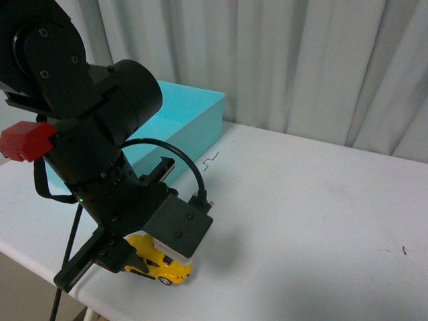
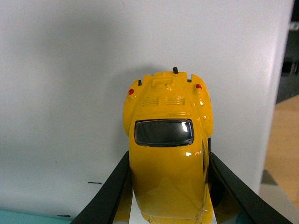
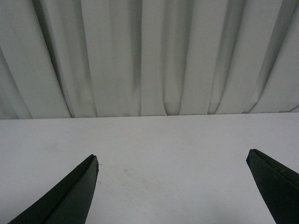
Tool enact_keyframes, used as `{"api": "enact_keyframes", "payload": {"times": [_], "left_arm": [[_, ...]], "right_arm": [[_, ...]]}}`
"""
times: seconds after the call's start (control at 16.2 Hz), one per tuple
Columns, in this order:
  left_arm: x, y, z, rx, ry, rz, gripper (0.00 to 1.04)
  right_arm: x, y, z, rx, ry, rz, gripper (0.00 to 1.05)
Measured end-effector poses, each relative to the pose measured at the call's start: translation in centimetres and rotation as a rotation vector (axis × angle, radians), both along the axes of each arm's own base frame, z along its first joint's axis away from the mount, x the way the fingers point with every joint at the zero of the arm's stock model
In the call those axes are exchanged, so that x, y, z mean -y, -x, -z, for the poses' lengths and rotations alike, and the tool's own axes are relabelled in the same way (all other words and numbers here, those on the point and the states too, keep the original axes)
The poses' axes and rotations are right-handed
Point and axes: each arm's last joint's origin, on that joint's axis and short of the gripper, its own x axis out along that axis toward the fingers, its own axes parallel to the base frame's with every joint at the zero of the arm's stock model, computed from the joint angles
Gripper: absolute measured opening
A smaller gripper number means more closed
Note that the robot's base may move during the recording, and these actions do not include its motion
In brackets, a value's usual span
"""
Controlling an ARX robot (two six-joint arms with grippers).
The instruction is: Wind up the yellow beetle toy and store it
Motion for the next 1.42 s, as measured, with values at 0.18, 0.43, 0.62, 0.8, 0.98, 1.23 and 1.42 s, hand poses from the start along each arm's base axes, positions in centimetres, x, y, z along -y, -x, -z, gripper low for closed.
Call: {"api": "enact_keyframes", "payload": {"times": [0.18,0.43,0.62,0.8,0.98,1.23,1.42], "left_arm": [[1.5,0.5,-5.0,-0.017,0.23,-0.052,0.4],[-2.5,-5.8,-15.5,0.38,0.557,-0.289,0.4],[-10.2,-12.1,-16.1,0.604,0.418,-0.837,0.4],[-13.8,-14.1,-9.0,0.491,0.205,-1.226,0.4],[-14.5,-15.5,-6.1,0.497,0.16,-1.338,0.4],[-16.3,-15.8,-2.7,0.462,0.07,-1.389,0.39],[-16.5,-15.7,-1.8,0.404,0.091,-1.367,0.39]], "right_arm": [[0.0,0.0,0.0,0.0,0.0,0.0,0.98],[0.0,0.0,0.0,0.0,0.0,0.0,0.98],[0.0,0.0,0.0,0.0,0.0,0.0,0.98],[0.0,0.0,0.0,0.0,0.0,0.0,0.98],[0.0,0.0,0.0,0.0,0.0,0.0,0.98],[0.0,0.0,0.0,0.0,0.0,0.0,0.98],[0.0,0.0,0.0,0.0,0.0,0.0,0.98]]}}
